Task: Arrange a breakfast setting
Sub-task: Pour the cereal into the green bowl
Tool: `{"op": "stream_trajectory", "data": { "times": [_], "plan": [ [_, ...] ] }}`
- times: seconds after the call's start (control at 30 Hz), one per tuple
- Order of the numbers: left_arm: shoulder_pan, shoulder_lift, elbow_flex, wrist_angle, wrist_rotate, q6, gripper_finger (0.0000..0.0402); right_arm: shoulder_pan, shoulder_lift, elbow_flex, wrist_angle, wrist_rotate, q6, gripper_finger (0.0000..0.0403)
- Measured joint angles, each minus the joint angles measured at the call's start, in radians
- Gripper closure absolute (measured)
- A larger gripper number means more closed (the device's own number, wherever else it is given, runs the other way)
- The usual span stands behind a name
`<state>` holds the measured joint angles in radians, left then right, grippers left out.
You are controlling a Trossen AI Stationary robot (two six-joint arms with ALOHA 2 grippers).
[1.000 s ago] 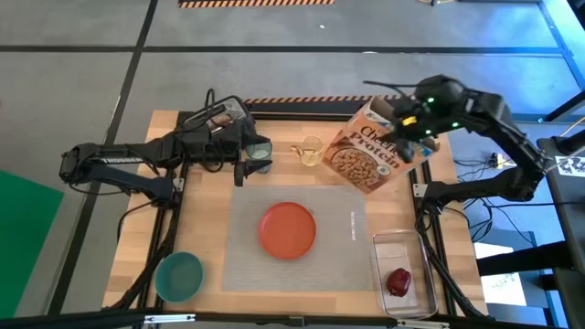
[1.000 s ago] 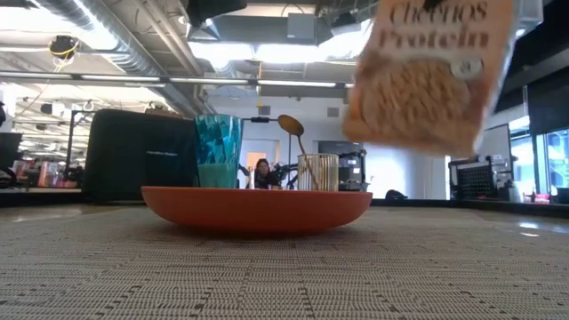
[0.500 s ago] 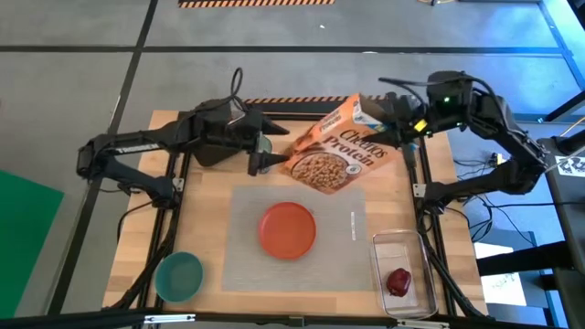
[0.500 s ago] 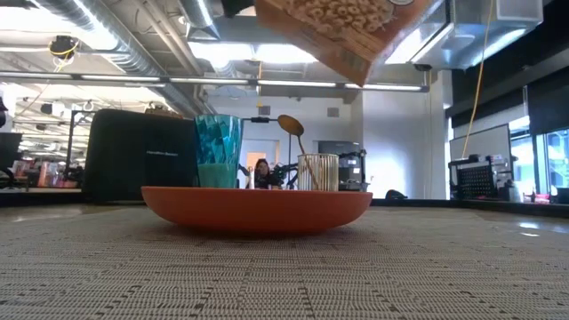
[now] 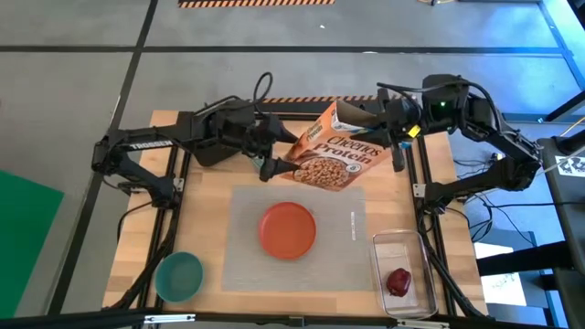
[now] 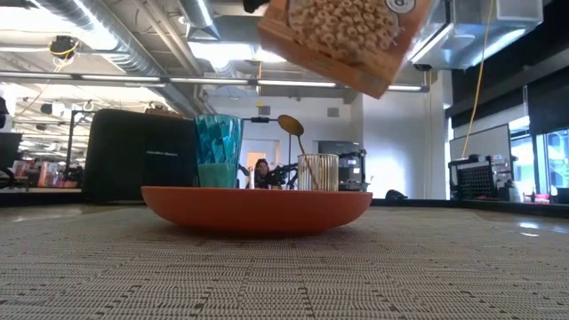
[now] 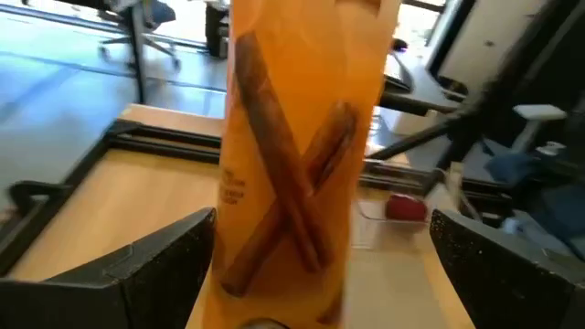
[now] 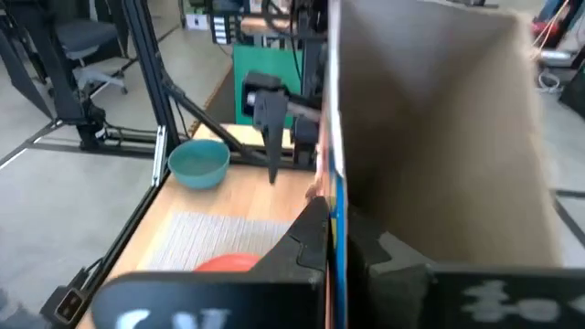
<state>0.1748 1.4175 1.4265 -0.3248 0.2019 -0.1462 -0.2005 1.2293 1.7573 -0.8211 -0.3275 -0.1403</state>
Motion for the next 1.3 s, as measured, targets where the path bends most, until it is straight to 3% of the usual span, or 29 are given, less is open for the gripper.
{"op": "stream_trajectory", "data": {
  "times": [0.27,0.47,1.03,1.17,1.3],
  "plan": [
    [-0.006,0.004,0.0,-0.009,-0.14,0.052,0.0006,0.0,0.0,0.0,0.063,-0.043,-0.015,0.0403],
    [-0.01,0.017,0.0,-0.04,-0.06,0.052,0.0021,0.0,-0.002,0.016,0.088,-0.064,-0.016,0.0403],
    [-0.025,0.071,0.0,0.03,-0.056,0.06,0.0234,-0.001,0.0,0.016,0.112,-0.094,0.053,0.0399],
    [-0.025,0.064,0.0,0.009,-0.071,0.118,0.0275,-0.001,-0.001,0.016,0.116,-0.091,0.059,0.0373],
    [-0.025,0.025,-0.002,-0.065,-0.08,0.159,0.0284,-0.002,-0.029,0.016,0.132,-0.064,0.06,0.0324]
  ]
}}
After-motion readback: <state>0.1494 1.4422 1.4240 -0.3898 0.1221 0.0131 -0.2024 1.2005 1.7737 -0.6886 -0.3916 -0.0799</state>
